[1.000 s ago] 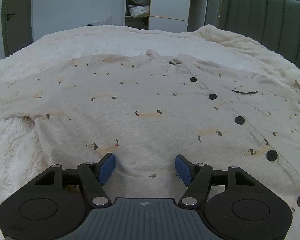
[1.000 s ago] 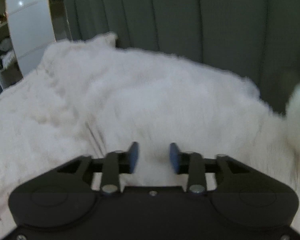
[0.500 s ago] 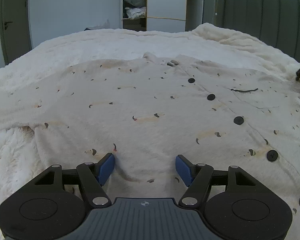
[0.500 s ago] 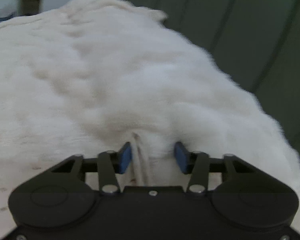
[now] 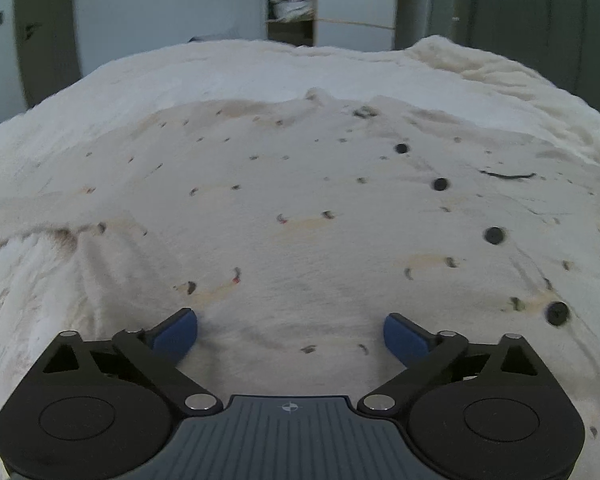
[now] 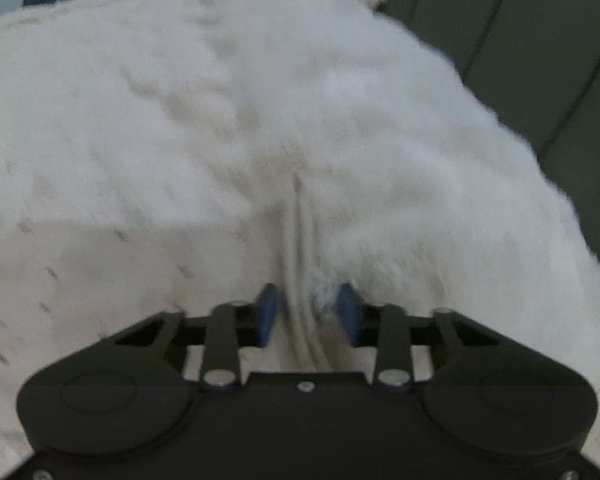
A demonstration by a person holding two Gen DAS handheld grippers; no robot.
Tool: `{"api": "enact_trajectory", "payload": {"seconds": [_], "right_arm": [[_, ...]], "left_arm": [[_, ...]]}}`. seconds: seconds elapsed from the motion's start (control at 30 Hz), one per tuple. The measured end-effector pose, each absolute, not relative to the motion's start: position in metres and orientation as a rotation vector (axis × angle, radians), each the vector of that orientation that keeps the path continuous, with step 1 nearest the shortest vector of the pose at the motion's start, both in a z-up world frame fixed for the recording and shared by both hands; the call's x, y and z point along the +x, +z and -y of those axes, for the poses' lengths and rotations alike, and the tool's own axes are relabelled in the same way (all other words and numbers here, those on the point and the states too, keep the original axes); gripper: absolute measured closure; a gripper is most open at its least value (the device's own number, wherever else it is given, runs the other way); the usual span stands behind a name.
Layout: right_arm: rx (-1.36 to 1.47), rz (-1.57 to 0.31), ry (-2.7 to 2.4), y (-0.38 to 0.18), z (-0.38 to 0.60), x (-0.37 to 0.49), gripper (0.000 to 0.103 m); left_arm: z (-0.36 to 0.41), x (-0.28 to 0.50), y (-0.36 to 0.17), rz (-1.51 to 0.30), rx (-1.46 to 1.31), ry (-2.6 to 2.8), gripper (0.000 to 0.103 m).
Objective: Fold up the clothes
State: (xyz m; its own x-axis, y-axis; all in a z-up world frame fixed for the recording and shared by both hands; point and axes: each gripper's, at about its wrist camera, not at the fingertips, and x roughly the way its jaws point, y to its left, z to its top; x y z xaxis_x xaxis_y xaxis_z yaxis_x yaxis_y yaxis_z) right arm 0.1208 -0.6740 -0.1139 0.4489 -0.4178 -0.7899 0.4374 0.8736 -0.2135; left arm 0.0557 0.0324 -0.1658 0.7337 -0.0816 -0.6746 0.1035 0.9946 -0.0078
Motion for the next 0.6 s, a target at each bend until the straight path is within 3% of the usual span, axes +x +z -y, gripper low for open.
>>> {"api": "enact_trajectory", "payload": {"seconds": [0.13, 0.6], "right_arm": [[0.107, -0.948, -0.542, -0.115, 0.691, 0.114, 0.1], [0.082, -0.993, -0.496, -0.113, 0.7, 0.123, 0.1]], "left_arm": [[-0.028, 0.057, -0.169, -0.746, 0.045, -0.075, 0.0], [-0.026, 0.056, -0.171, -0.735, 0.035, -0.042, 0.0]]}}
